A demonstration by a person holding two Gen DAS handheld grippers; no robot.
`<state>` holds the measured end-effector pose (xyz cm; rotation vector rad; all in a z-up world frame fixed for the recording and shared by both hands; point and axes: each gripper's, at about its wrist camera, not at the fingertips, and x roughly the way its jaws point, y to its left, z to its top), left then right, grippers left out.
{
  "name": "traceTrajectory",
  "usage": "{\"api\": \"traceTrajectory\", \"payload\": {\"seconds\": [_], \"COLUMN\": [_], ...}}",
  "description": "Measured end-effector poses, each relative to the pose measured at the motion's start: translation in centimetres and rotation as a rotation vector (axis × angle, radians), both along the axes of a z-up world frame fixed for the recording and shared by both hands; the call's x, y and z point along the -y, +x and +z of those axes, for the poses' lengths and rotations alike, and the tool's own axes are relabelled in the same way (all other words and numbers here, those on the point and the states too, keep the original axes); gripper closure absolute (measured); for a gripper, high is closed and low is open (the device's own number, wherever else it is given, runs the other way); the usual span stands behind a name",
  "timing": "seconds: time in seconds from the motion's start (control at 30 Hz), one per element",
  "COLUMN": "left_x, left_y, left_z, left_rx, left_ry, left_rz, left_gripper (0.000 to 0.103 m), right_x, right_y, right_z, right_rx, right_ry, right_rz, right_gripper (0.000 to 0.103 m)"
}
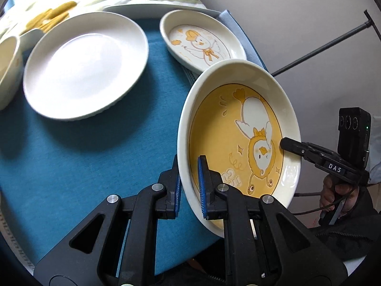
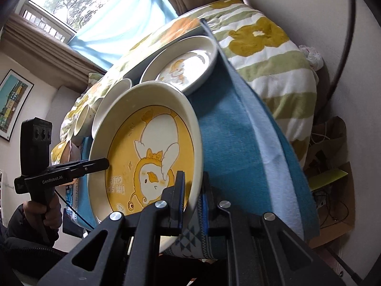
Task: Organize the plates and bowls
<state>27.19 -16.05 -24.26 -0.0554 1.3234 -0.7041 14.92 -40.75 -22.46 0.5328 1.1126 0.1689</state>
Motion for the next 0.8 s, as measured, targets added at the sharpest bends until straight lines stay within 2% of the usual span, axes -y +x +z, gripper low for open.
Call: {"api": "traceTrajectory", "payload": {"seconds": [0.33, 0.6, 0.8], "left_x": [-12.8, -22.4, -26.8], "left_y": [-2.7, -4.7, -5.6], "left_z": [1.3, -1.0, -3.6], "left_rx": [0.014, -0.037, -0.068], "left_ry": [0.035, 0.049, 0.044], "left_rz": [0.196, 0.309, 0.345], "left_gripper": [0.092, 0.092, 0.092], "right_x": [-10.7, -18.8, -22.7], "right_y": [4.0, 5.6, 6.3], "right_z": [0.2, -1.7, -3.6], "right_rx": [0.001, -0.024, -0.052], "right_ry": [-0.01, -0.015, -0.029], "right_rz": [0.23, 0.351, 0.385], "right_gripper": [0.092, 0.092, 0.092]}}
